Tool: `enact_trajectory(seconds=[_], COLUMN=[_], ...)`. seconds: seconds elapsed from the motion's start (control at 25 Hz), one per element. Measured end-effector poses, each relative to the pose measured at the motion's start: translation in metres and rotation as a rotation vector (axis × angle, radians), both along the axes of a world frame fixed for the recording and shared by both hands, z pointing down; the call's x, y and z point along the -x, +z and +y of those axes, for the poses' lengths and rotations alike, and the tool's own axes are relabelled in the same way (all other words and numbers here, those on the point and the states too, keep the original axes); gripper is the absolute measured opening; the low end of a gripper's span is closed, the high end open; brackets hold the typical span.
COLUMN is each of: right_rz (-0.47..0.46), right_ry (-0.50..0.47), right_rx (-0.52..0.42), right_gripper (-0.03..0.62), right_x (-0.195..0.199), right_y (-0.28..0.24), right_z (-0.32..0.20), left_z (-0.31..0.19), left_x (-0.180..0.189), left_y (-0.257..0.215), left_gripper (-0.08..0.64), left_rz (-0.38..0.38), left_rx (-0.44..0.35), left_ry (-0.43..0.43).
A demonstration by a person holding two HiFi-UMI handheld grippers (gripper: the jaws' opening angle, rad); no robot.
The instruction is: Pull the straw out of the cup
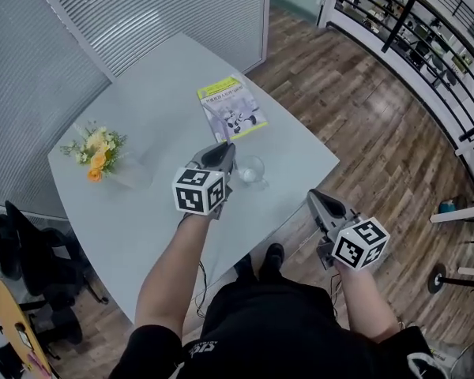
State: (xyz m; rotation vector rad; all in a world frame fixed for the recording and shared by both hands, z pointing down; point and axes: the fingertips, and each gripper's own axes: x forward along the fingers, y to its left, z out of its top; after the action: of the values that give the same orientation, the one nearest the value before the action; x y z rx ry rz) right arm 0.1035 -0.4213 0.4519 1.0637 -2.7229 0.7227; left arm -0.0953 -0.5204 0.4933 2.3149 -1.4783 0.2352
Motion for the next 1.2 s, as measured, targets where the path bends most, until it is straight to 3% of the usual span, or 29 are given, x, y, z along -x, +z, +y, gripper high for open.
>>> enact_trajectory(seconds=[0.84,1.2], right_rz=[-0.042,-0.033], right_ry=[-0.100,-0.117], right_rx=[-0.195,-0.306], right_gripper=[0.006,0.005], right_x=[0.034,0.036], right_y=[-0.081,-0.118], right_z=[-0.042,-0.056], left_z=[0.073,0.097], left_x=[0.080,0.093], left_y=[-0.121,-0.147], left_gripper=[0.041,0.040], left_rz=[-0.015,-0.096], left_rx=[-0.152,-0.246], left_ry=[-0.198,-0.250])
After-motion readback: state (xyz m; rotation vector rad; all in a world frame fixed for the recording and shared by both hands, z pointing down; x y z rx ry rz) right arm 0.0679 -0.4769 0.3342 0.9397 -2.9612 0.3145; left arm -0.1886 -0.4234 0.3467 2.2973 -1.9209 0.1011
